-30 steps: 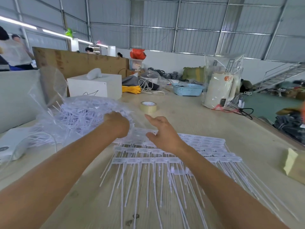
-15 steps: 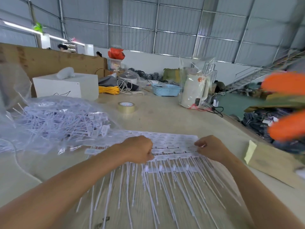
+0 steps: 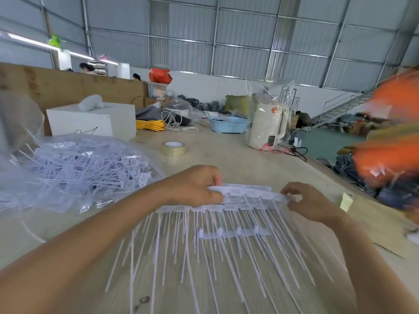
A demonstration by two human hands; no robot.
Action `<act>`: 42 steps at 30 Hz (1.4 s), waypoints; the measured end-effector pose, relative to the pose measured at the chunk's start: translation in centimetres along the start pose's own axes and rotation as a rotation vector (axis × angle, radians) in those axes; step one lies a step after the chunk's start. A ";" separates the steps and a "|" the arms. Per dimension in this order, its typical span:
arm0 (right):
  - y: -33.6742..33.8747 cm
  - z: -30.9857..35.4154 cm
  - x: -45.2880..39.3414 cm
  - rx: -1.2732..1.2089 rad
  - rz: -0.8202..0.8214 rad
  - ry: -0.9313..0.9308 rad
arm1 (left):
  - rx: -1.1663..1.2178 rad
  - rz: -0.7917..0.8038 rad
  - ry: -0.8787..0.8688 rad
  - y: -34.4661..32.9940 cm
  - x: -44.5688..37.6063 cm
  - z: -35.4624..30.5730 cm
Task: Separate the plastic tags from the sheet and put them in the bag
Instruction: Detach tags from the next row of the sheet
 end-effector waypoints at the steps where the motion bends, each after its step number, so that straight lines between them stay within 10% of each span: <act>1: 0.7 0.0 0.1 -0.089 -0.053 -0.012 | 0.028 0.014 0.016 0.5 0.1 -0.4; 6: 0.5 0.2 0.1 -0.825 -0.047 -0.243 | 0.089 0.208 0.214 3.2 1.0 1.1; 12: -4.0 3.0 0.2 -0.604 0.269 -0.230 | -0.276 0.283 0.383 3.1 1.5 6.1; 19: -3.8 3.4 -0.1 -0.496 0.229 -0.156 | -0.751 0.130 0.323 0.9 -1.5 2.3; 23: -3.2 3.6 0.2 -0.557 0.151 -0.112 | -0.422 -0.021 0.080 -3.8 -5.0 -1.2; 33: -3.9 3.7 -0.2 -0.923 0.116 -0.139 | 0.090 -0.103 0.086 -7.4 -7.2 1.4; 42: -3.9 3.8 -0.1 -0.776 0.103 -0.064 | 0.254 -0.128 0.149 -8.0 -7.4 2.1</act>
Point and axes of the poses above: each hand's wrist, its own x-axis away from the middle knuckle, its own y-axis out of the back of the hand, z = x × y, the point moved 4 cm from there along -x, towards the middle knuckle, and after that the axes turned 10 degrees about x, right-handed, at the moved point
